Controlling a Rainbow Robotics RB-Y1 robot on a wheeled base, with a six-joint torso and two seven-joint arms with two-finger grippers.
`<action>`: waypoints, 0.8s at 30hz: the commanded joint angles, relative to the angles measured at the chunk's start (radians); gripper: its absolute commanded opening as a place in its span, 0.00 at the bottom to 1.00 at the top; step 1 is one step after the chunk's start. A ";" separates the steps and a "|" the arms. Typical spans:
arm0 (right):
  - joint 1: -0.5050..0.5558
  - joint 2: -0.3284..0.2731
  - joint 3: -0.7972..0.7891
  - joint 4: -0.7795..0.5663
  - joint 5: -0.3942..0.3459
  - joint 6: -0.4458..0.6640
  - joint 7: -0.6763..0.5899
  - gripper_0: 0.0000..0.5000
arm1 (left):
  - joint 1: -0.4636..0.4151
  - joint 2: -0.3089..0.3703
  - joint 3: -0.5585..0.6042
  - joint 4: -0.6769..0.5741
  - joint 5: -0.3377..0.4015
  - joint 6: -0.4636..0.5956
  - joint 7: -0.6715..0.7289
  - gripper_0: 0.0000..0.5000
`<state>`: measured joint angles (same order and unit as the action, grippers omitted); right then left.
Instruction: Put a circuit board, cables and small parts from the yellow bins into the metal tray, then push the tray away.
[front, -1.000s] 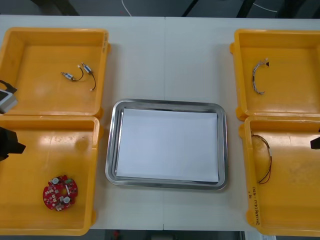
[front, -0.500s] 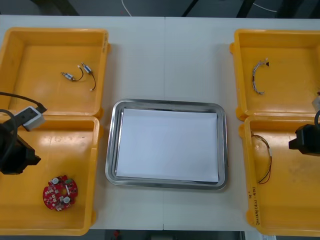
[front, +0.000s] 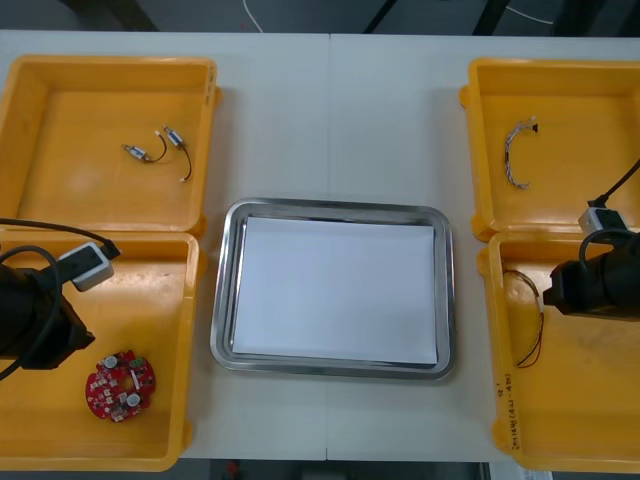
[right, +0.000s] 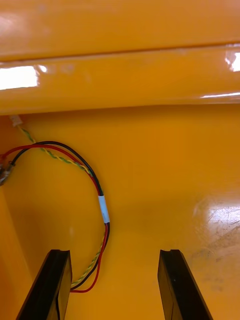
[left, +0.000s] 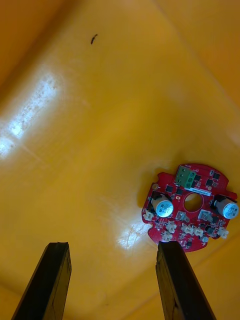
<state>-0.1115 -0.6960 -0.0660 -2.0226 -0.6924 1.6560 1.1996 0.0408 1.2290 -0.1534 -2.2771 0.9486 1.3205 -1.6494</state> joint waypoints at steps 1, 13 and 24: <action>-0.020 0.026 0.026 0.018 0.013 -0.028 -0.032 1.00 | 0.013 0.049 -0.064 -0.021 -0.050 -0.037 -0.093 1.00; -0.020 0.035 0.094 0.059 0.088 -0.087 -0.034 1.00 | -0.025 0.046 -0.196 0.004 -0.133 -0.112 -0.093 1.00; -0.019 0.058 0.094 0.104 0.093 -0.108 -0.029 1.00 | -0.050 0.020 -0.278 0.082 -0.174 -0.195 -0.102 1.00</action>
<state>-0.1123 -0.6510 0.0195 -1.9090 -0.6091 1.5588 1.1996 0.0237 1.2340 -0.4059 -2.1990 0.7894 1.1451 -1.6495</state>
